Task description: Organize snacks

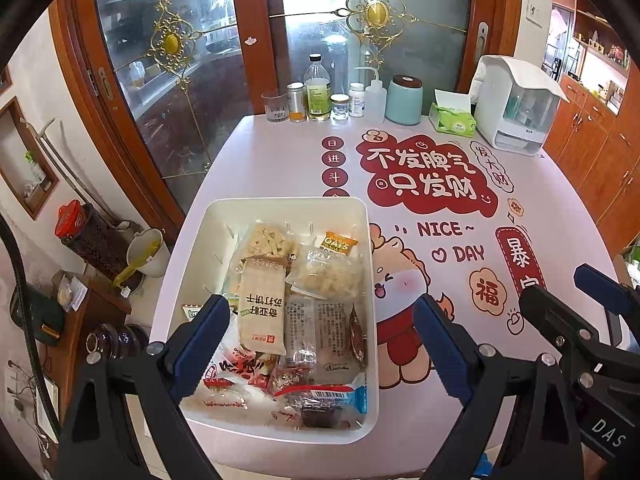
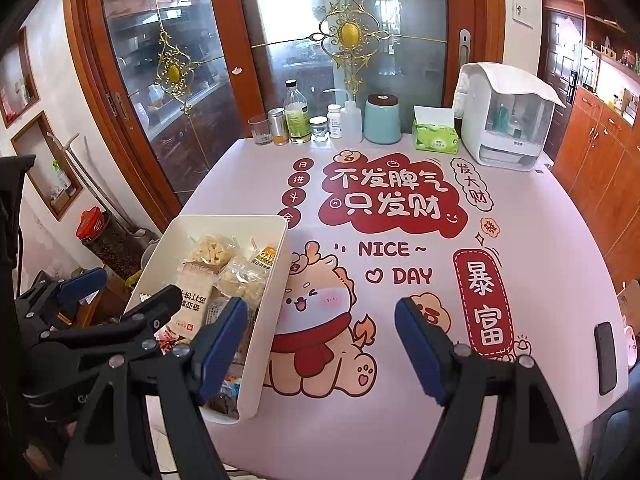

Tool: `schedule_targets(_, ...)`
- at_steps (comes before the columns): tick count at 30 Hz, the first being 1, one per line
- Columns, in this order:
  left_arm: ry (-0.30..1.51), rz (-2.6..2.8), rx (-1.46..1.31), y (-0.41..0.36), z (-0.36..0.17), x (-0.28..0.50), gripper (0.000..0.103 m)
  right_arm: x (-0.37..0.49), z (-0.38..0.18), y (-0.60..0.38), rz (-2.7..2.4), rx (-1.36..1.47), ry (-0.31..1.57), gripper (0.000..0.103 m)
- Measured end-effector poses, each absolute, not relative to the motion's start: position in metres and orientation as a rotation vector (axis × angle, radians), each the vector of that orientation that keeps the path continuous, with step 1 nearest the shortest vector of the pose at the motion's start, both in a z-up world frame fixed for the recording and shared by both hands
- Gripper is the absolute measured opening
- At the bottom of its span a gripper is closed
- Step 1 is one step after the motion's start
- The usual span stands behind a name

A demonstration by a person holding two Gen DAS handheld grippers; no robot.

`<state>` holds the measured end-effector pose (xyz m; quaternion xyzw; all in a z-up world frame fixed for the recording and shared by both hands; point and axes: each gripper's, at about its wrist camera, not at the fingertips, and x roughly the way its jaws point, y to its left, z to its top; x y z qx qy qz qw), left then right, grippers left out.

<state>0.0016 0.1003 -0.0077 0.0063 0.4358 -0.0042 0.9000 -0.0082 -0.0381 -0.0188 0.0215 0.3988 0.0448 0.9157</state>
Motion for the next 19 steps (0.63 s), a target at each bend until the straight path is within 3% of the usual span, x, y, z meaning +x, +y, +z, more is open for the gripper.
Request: schedule_targets(19, 0.919, -0.019, 0.015, 0.106, -0.020, 0.000, 0.093, -0.011, -0.030, -0.040, 0.086, 0.055, 0.837, 0.077)
